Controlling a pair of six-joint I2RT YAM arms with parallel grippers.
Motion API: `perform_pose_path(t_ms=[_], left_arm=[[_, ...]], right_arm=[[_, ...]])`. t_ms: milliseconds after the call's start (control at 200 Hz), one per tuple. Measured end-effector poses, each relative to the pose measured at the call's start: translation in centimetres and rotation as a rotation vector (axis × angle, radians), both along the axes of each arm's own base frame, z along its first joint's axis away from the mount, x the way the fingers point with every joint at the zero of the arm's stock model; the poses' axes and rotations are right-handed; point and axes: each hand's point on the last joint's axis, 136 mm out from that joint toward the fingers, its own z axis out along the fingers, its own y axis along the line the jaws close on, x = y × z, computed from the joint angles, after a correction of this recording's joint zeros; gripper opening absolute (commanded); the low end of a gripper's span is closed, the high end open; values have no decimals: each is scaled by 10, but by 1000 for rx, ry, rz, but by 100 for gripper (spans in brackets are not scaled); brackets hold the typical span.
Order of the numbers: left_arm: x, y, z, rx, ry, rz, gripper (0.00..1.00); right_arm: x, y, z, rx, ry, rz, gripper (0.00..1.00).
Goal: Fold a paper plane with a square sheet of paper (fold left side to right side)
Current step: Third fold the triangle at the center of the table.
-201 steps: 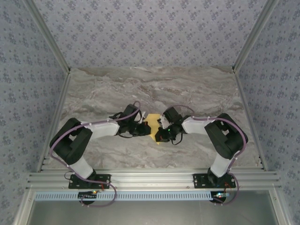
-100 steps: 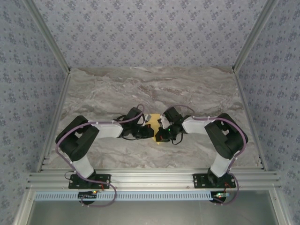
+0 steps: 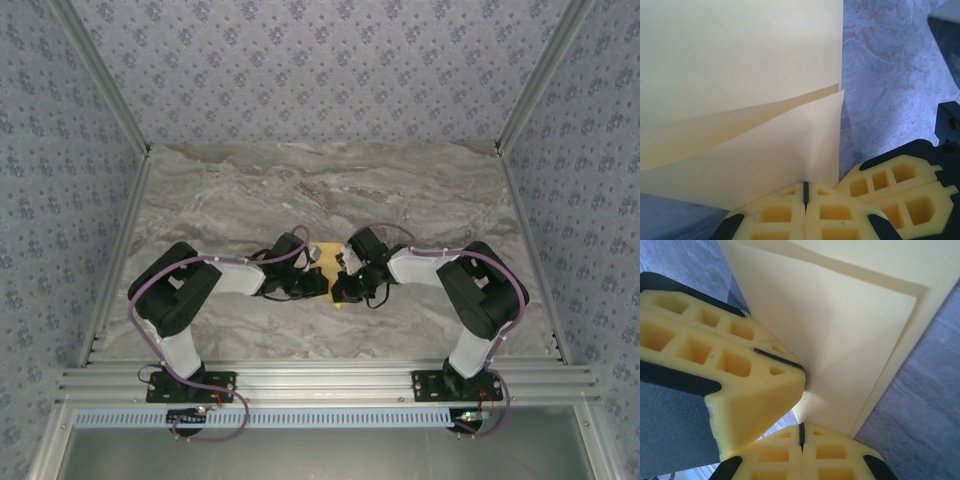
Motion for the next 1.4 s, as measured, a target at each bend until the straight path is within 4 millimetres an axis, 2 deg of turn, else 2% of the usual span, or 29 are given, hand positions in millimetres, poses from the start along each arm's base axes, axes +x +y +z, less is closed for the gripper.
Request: perform_pose_path(t_ms=[340,760,974,1049,1209,1399], left_arm=[[7,7,0,44,-20,-19,0],[58,55,0,87,-52,76,0],[64,63,1,89,-54,86,1],[71,73,3,121,-80,120,3],[83,107,21,176,-142,225,9],[74,113,54,143,-213,247,13]], right_arm=[[0,0,0,-8,-9,12,0],[0,0,0,-4,-17,16,0],[3,2,0,10,-36,15,0],[4,3,1,15,-39,16,0],[3,3,0,23,-46,16,0],[3,2,0,41,-66,16,0]])
